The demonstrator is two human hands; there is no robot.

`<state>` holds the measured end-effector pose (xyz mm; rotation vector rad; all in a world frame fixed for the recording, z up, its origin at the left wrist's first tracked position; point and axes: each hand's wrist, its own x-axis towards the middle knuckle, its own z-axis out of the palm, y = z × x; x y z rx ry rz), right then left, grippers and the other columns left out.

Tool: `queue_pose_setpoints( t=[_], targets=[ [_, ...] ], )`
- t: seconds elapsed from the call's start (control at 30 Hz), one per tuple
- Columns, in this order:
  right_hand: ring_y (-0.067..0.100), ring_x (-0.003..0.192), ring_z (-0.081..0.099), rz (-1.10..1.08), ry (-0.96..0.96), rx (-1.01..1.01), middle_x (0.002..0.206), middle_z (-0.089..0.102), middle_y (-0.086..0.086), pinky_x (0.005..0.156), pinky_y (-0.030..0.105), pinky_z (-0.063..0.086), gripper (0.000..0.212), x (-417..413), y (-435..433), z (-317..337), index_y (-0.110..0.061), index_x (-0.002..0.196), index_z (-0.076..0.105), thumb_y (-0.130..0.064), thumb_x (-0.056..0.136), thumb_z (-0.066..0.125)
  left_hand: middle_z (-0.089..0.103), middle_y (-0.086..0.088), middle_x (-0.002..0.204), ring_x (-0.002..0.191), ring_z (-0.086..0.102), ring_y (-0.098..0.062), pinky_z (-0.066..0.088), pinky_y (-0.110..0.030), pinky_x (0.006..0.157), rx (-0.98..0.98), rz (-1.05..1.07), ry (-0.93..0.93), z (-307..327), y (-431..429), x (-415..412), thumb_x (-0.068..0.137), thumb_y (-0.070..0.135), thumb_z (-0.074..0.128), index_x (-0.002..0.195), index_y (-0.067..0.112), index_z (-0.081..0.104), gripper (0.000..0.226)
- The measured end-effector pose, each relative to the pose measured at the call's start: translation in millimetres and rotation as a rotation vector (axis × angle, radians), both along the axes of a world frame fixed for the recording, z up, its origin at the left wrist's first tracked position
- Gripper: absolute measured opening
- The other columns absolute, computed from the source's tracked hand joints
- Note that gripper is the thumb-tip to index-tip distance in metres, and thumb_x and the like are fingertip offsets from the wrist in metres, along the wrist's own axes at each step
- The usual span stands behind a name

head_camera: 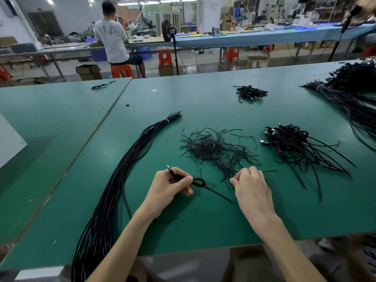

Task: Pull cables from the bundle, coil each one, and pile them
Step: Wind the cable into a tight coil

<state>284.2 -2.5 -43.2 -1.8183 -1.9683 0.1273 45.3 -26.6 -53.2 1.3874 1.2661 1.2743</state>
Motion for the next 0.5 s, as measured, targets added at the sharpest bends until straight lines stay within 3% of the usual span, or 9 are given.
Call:
queue_pose_setpoints(
  t=[0.37, 0.5],
  targets=[
    [0.017, 0.101, 0.049, 0.017, -0.111, -0.043, 0.113, 0.055, 0.006, 0.087, 0.027, 0.048, 0.026, -4.3, -3.1, 5.1, -0.008, 0.114, 0.058, -0.026, 0.11, 0.039, 0.075, -0.018, 0.076, 0.07, 0.072, -0.033, 0.059, -0.033, 0.072, -0.006, 0.002, 0.018, 0.4, -1.1, -0.4, 0.095, 0.014, 0.074, 0.095, 0.004, 0.074, 0.01],
    [0.017, 0.09, 0.05, 0.021, 0.041, 0.081, 0.1, 0.057, 0.004, 0.082, 0.029, 0.047, 0.011, -8.2, -6.7, 11.7, -0.01, 0.104, 0.055, -0.016, 0.108, 0.046, 0.075, -0.017, 0.076, 0.069, 0.072, -0.032, 0.06, -0.033, 0.073, -0.006, 0.012, 0.026, 1.1, -1.1, 0.2, 0.095, 0.013, 0.074, 0.095, 0.002, 0.073, 0.011]
  ],
)
